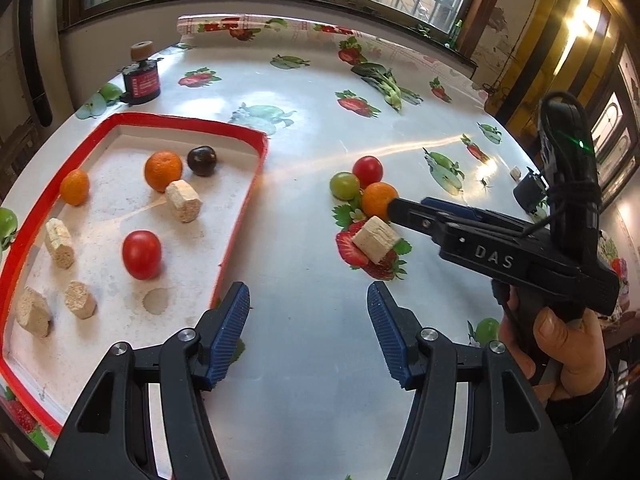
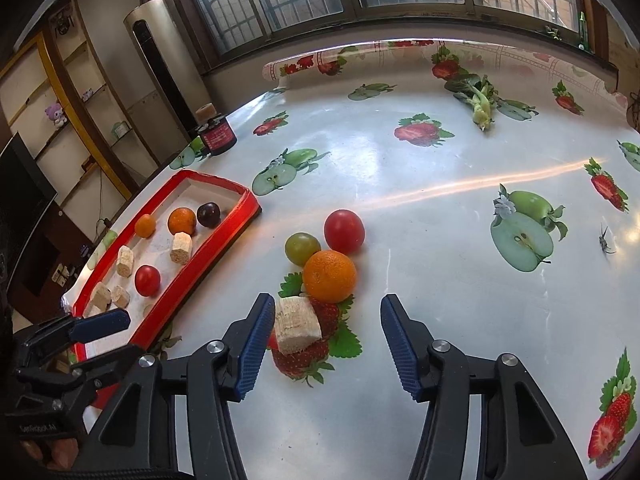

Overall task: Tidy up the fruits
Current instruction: 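Move both open tools back toward the fruit pile, then grasp the beige rectangular block with the left tool while the right tool grasps an orange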

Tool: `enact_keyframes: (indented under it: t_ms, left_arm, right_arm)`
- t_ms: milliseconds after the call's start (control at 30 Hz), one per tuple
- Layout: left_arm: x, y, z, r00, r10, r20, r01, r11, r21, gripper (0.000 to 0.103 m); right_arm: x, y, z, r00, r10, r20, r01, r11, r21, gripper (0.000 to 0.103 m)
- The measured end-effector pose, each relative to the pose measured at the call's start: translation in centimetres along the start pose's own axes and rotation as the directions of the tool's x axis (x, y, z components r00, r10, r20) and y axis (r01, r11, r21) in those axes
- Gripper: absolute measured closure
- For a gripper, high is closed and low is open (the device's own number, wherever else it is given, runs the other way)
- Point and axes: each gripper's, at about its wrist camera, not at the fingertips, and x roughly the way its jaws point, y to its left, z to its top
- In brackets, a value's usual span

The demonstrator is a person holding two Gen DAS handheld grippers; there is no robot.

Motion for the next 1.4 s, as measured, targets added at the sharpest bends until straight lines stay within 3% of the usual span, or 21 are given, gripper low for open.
enact_keyframes:
  t_ms: [200,267,333,533,667,867,933,1033,1067,1100,1300,1400]
  left_arm:
    - [2.4,-2.2,0.6,0.998,-0.038,-0.044,0.04,0.998,0.044,0.043]
    - [3.2,-2.6,0.8,0.997,-0.043,-0.058,0.046,0.998,0.053,0.043]
    - [4.1,-3.0,1.1,0.996,-0.048,-0.072,0.052,0.997,0.058,0.043]
    - [6.5,-4.8,2.2,0.996,-0.053,-0.076,0.06,0.993,0.104,0.043]
    - [7.6,-5.7,2.5,0.997,-0.038,-0.068,0.047,0.989,0.143,0.065]
    - [6.6,-5.5,1.9,0.996,-0.067,-0.058,0.075,0.987,0.14,0.067]
    - [5.8,-5.2,1.6,0.995,-0.08,-0.052,0.086,0.987,0.132,0.077]
    - [4.2,-4.7,1.0,0.997,-0.074,-0.027,0.076,0.989,0.126,0.081]
    - [3.7,-4.5,0.8,0.997,-0.077,-0.02,0.079,0.989,0.125,0.094]
    - [3.2,-4.2,0.7,0.996,-0.086,-0.016,0.087,0.989,0.12,0.096]
    - [2.9,-3.0,0.3,0.996,-0.086,-0.037,0.089,0.992,0.088,0.094]
    - [3.3,-3.1,0.2,0.995,-0.088,-0.043,0.091,0.993,0.081,0.063]
  right_arm:
    - [2.4,-0.3,1.3,0.999,0.04,-0.031,-0.039,0.999,0.027,0.053]
    - [3.1,-0.5,1.5,0.998,0.039,-0.043,-0.037,0.999,0.035,0.068]
    - [2.8,-0.9,1.4,0.998,0.053,-0.042,-0.051,0.998,0.043,0.068]
    - [0.0,-2.8,0.5,1.0,-0.006,0.014,0.005,0.998,0.062,0.069]
    - [-1.9,-4.6,-0.1,0.999,-0.028,0.038,0.023,0.994,0.108,0.069]
    - [-3.9,-5.1,-1.6,0.998,-0.033,0.06,0.025,0.991,0.129,0.069]
    - [-4.4,-4.7,-2.2,0.998,-0.031,0.06,0.024,0.992,0.124,0.069]
    - [-4.9,-3.8,-3.0,0.998,-0.024,0.062,0.017,0.994,0.111,0.069]
    - [-5.1,-3.4,-3.3,0.998,-0.021,0.062,0.015,0.995,0.102,0.069]
    - [-5.2,-3.0,-3.5,0.998,-0.02,0.061,0.014,0.995,0.094,0.069]
    - [-5.3,-1.1,-4.5,0.998,-0.011,0.055,0.009,0.999,0.052,0.069]
    - [-5.6,-1.2,-5.0,0.998,-0.015,0.055,0.012,0.998,0.055,0.069]
